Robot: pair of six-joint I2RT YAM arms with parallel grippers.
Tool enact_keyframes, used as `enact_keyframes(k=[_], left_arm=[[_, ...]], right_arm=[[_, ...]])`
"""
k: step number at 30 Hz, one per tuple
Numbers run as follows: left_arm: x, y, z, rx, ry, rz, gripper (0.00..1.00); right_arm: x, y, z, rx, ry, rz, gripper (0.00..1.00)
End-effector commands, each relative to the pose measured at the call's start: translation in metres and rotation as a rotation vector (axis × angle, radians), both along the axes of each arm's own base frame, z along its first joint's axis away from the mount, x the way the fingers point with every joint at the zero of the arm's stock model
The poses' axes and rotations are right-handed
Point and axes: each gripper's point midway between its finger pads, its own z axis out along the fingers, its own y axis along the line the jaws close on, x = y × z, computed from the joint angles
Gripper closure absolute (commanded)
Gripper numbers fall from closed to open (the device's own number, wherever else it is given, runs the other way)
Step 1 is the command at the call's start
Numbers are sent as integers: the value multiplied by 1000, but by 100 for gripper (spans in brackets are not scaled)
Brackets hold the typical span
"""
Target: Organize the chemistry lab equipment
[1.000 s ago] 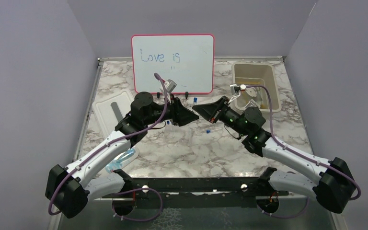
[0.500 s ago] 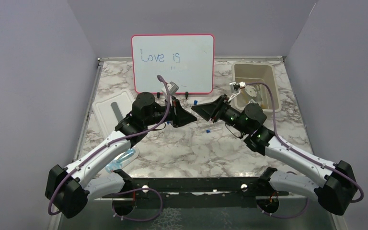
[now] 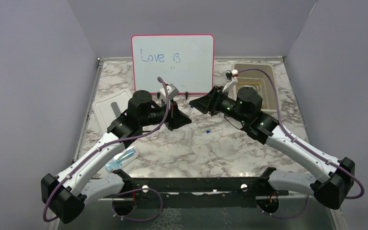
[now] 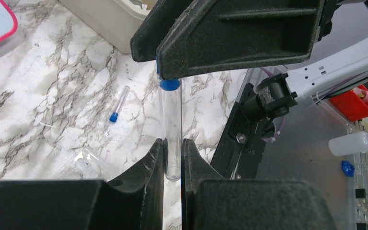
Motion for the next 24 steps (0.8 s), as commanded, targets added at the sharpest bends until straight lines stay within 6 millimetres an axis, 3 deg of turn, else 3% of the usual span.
enact_keyframes(k=[1, 6, 14, 15, 18, 19, 21, 24], left_arm=[[0, 3, 10, 19, -72, -3, 100], [-1, 4, 9, 23, -73, -7, 100], [0, 4, 8, 27, -71, -5, 100], [0, 4, 8, 27, -70, -2, 94], [4, 8, 9, 45, -78, 30, 57], [7, 12, 9, 60, -85, 62, 48], [19, 24, 9, 103, -106, 154, 36], [38, 52, 11, 154, -149, 342, 28]], right_arm=[[-12, 6, -2, -34, 13, 80, 57], [-15, 9, 4, -17, -8, 107, 57], [-11, 8, -2, -42, -31, 94, 77], [-11, 8, -1, -44, -55, 100, 79], [-6, 5, -2, -76, -133, 90, 81], [-3, 4, -3, -95, -168, 83, 81], [1, 2, -10, -130, -246, 72, 81], [11, 4, -17, -181, -366, 69, 84]])
